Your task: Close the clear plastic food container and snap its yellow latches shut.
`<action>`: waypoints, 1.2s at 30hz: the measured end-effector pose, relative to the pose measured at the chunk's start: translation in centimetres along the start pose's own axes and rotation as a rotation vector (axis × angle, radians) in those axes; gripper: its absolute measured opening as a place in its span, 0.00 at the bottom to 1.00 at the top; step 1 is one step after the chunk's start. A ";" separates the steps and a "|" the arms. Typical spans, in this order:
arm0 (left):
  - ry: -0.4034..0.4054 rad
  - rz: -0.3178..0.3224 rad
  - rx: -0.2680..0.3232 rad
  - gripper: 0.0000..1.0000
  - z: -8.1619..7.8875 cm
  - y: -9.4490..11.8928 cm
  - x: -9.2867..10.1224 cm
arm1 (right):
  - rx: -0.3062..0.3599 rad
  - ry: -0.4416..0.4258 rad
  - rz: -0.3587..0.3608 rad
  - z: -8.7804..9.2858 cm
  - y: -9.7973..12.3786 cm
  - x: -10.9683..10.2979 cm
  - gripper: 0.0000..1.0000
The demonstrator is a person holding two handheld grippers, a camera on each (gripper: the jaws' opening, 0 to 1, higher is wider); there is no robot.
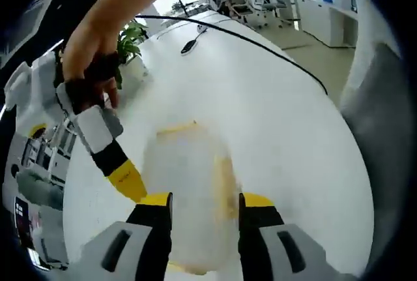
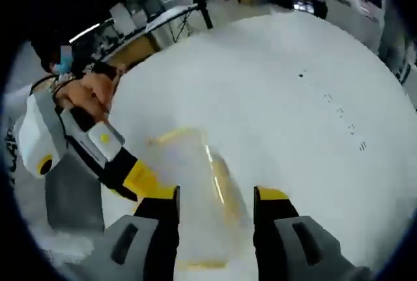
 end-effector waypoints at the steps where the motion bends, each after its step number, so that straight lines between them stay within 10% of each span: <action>1: 0.025 0.009 0.002 0.31 0.1 0.0 0.1 | -0.021 0.001 -0.026 0.2 -0.1 -0.3 0.33; 11: 0.082 -0.012 0.025 0.29 0.4 0.0 -0.2 | -0.148 0.082 -0.076 0.4 -1.3 -0.7 0.33; 36: 0.003 -0.049 0.025 0.23 0.8 0.3 -0.4 | -0.182 -0.020 -0.135 0.1 -1.1 1.2 0.23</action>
Point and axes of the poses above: the point that each gripper's makers call its tool centre point, and the gripper's own axes: y roughly backward along the fingers, x roughly to its right, z roughly out of its underside, the point moved 2 cm from there along y, roughly backward along the fingers, and after that the axes turned 13 degrees about x, right-handed, at the moved point
